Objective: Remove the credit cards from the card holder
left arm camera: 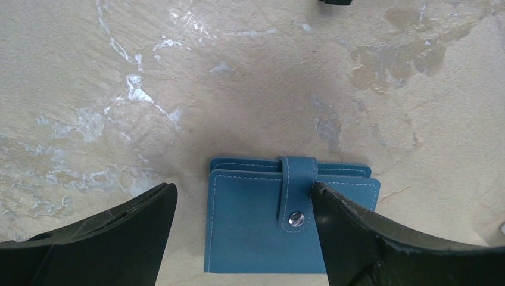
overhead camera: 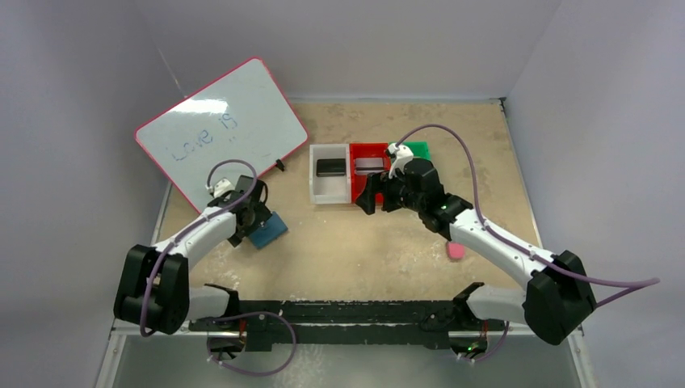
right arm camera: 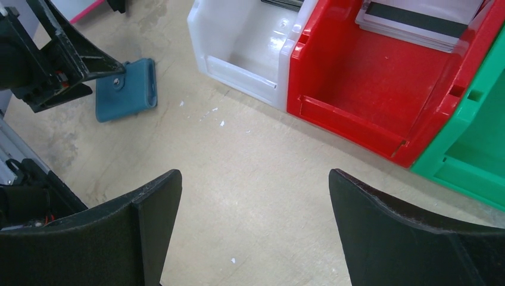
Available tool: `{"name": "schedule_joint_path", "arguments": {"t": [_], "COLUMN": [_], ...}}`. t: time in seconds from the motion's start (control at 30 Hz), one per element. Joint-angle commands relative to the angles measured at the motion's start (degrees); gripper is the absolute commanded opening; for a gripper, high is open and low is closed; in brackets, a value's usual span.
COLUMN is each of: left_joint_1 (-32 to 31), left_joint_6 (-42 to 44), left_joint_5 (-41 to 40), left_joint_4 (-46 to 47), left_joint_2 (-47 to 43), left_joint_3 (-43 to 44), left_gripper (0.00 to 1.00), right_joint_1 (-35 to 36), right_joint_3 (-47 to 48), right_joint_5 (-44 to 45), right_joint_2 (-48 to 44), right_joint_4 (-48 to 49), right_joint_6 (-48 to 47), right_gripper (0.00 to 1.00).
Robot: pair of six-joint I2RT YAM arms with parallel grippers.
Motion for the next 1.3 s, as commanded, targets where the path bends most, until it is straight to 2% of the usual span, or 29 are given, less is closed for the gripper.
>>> {"name": "schedule_joint_path", "arguments": {"t": [0.0,0.23,0.43,0.7,0.9,1.1,1.27], "left_joint_1": [-2.89,-3.37,-6.15,-9.43,-13.37,-19.73,-25.1], "left_joint_6": [-0.66,1.78,5.82,12.49,13.68,14.05,12.03], "left_joint_5": [-7.09,-7.37,-2.57,9.13,17.25,18.88,12.64], "left_joint_4": [1.05,2.65,5.31,12.42,20.58,25.37,26.47], "left_joint_2": [2.65,6.27,7.62,1.69,-0.4,1.83,-0.96], "left_joint_3": [3.23,3.75,2.48,-2.21,-4.76,-4.19,-3.54], "left_gripper": [0.84,0.84,0.69,0.61,0.57,0.54,0.55], "right_joint_1": [0.24,0.24,0.24,0.24,0.24,0.25,0.24], "right_joint_3": [2.41,2.44,2.58,2.02,-0.2,-1.8,-2.83], "right_joint_5": [2.14,3.01,4.4,8.57,8.5,4.85,-0.48], "right_joint_2": [-1.57,-1.05,-0.08,0.3,-1.31,-2.09,-1.44], "right_joint_4": [0.05,-0.28,-0.39,-1.34,0.36,2.49,6.23], "right_joint_6": [-0.62,-0.97,-0.93,1.13,2.07,2.02,2.54], "right_gripper": [0.95,0.96,0.96,0.97,0.98,0.96,0.88]}}
